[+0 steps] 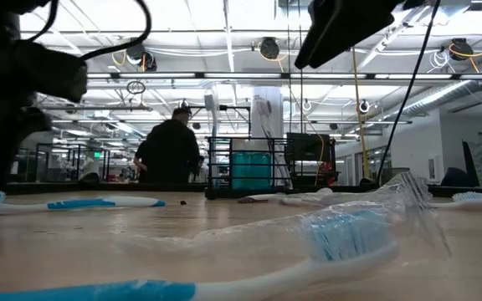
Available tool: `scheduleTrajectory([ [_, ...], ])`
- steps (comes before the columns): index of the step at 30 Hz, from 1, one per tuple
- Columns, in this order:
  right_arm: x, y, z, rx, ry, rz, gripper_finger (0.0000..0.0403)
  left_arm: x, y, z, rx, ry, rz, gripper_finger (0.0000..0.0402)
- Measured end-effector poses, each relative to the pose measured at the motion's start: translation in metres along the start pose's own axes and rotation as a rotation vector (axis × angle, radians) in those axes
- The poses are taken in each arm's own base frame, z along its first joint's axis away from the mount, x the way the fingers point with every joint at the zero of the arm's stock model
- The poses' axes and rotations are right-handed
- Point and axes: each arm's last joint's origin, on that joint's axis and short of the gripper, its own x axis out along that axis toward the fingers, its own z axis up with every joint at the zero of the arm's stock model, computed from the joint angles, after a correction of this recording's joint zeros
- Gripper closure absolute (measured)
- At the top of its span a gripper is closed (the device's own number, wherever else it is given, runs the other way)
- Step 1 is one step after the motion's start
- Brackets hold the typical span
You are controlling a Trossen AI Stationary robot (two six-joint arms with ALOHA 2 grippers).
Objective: Pick & Place toothbrushing station
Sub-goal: Put the blue toothbrush into the black organizer
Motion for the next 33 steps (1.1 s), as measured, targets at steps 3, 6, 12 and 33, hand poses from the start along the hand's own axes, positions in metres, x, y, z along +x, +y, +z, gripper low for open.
scheduleTrajectory([
  [3,-0.003,0.005,-0.002,-0.001,0.006,-0.015,0.0142,-0.001,0.001,-0.009,-0.023,0.064,0.031,0.0259],
  [6,-0.005,0.007,-0.004,-0.011,0.016,-0.046,0.0142,-0.001,-0.003,-0.012,-0.030,0.091,0.002,0.0259],
  [12,-0.006,0.008,-0.007,-0.010,0.039,-0.055,0.0142,-0.002,-0.024,-0.006,-0.004,0.022,-0.211,0.0259],
  [33,-0.006,0.008,-0.008,-0.019,0.053,-0.057,0.0142,0.003,-0.015,-0.010,-0.099,-0.061,-0.054,0.0259],
])
